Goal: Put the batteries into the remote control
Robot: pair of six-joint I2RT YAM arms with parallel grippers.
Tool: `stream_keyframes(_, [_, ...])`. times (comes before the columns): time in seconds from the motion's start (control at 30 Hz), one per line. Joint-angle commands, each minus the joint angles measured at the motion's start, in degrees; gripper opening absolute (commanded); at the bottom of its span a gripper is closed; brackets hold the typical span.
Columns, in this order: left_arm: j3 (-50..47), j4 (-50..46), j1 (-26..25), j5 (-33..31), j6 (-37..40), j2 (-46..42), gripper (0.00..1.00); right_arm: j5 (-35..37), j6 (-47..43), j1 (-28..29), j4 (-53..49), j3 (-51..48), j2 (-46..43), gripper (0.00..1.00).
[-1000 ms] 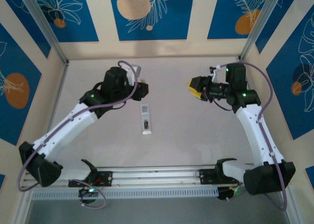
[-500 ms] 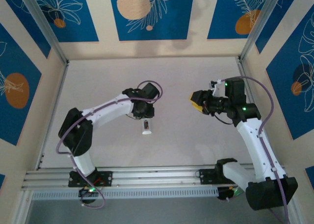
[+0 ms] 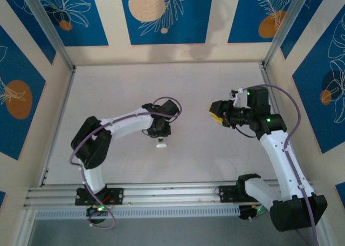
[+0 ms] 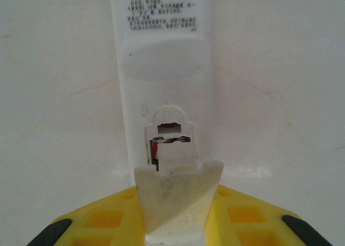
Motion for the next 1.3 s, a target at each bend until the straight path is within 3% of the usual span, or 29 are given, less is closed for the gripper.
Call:
stream_keyframes(0.0, [-1.41, 0.77, -0.19, 1.63, -1.78, 1.63, 0.27, -1.28, -0.58, 0.41, -1.11, -0.04, -1.2, 0.45])
stream_keyframes(0.73, [-0.9, 0.29, -0.18, 4.8, -4.05, 2.72, 0.31, -0.78, -1.58, 0.42, -1.68, -0.99, -1.68, 0.45])
stream_keyframes(0.97, [0.54, -1.54, -0.18, 3.12, -3.53, 1.65, 0.32, -0.75, -1.52, 0.4, -1.39, -1.43, -1.86, 0.45])
stream_keyframes(1.27, [0.96, -2.8, -0.22, 1.96, -3.05, 3.12, 0.4, -0.54, -1.69, 0.29, -2.06, -0.91, -2.26, 0.45])
